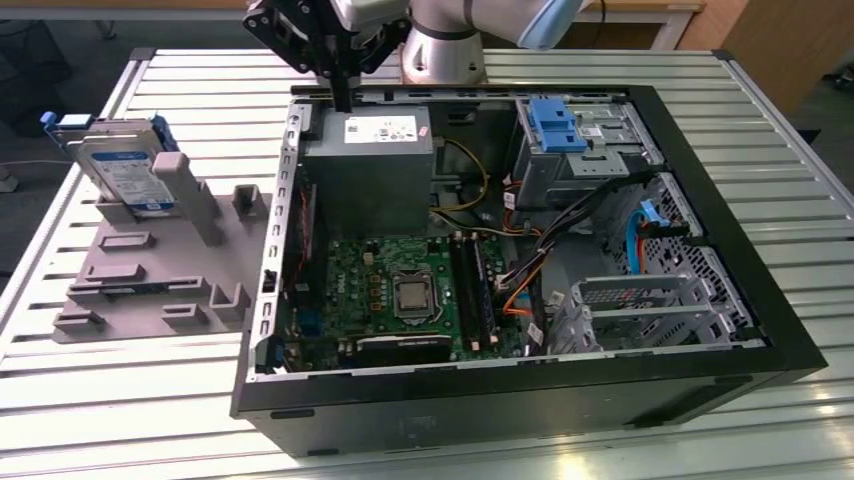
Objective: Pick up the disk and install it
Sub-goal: 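Reach for the disk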
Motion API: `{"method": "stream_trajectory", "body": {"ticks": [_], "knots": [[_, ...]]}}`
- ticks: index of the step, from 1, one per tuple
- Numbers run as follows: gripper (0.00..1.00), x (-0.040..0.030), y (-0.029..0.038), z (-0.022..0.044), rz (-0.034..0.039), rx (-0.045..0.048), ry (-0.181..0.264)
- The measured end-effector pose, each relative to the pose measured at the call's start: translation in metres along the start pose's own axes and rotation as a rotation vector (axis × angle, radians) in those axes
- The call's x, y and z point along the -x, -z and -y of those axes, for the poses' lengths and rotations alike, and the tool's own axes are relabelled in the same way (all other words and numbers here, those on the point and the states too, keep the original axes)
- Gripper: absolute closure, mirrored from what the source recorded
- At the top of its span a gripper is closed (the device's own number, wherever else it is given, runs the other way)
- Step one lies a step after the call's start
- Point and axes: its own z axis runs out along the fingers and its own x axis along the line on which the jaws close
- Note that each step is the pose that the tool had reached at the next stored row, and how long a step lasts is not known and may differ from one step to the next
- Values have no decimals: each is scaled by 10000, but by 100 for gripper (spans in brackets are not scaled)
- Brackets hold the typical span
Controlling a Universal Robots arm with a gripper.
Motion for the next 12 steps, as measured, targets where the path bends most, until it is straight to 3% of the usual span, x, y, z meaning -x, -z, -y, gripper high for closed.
{"method": "stream_trajectory", "body": {"ticks": [12], "knots": [[89, -24, -2, 2, 0, 1, 1]]}}
